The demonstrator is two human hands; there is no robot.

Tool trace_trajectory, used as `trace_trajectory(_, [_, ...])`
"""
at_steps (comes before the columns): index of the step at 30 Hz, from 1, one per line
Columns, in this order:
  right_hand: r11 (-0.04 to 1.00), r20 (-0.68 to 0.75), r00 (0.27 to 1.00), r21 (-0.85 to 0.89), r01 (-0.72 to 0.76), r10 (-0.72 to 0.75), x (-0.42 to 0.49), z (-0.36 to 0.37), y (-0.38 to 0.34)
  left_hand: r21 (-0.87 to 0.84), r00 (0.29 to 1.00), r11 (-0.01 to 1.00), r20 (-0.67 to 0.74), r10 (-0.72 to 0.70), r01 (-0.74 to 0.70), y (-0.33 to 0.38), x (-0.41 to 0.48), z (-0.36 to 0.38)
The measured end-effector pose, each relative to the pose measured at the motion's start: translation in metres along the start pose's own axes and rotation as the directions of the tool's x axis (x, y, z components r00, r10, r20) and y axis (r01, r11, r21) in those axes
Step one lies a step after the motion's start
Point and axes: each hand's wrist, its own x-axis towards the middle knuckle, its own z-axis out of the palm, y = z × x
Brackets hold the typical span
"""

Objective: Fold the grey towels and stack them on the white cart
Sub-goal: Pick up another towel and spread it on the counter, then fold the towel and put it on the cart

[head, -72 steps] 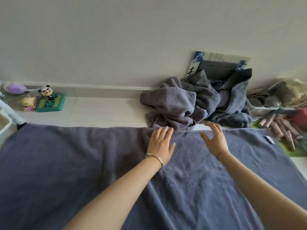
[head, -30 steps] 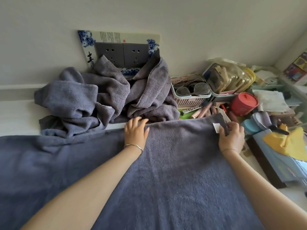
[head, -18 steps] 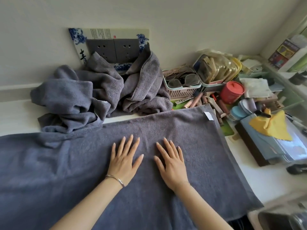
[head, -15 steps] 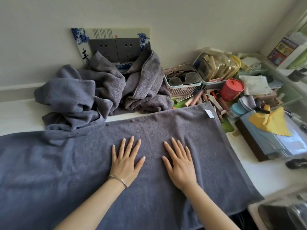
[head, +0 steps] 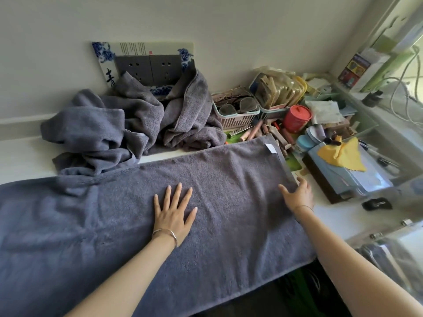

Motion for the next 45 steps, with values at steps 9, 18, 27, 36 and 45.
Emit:
trace_trajectory(9, [0.968, 0.133, 0.989, 0.233, -0.091, 0.061, 0.006, -0.025, -0.006, -0.017, 1.000, 1.000, -0.010, -0.010, 0.010, 0.000, -0.002, -0.003])
trace_trajectory(18, [0.930, 0.510, 0.840, 0.367, -0.017, -0.186, -0.042, -0.073, -0.093, -0.055, 0.999, 0.998, 0.051, 0.000, 0.003, -0.010, -0.012, -0.015])
trace_trajectory(27, [0.750, 0.728, 0.432, 0.642, -0.156, -0.533, -0.184, -0.021, -0.208, -0.291, 0.980, 0.947, -0.099, -0.173, 0.138, -0.113, -0.092, -0.051])
trace_trajectory(36, [0.784, 0.777, 0.151, 0.620, -0.018, -0.611, -0.327, 0.109, -0.297, -0.269, 0.874, 0.858, -0.097, -0.476, 0.437, -0.263, -0.184, -0.070])
trace_trajectory(45, [0.663, 0.514, 0.572, -0.010, 0.749, -0.639, -0.314, 0.204, -0.235, -0.074, 0.913, 0.910, 0.010, -0.408, 0.407, -0.317, -0.220, -0.046])
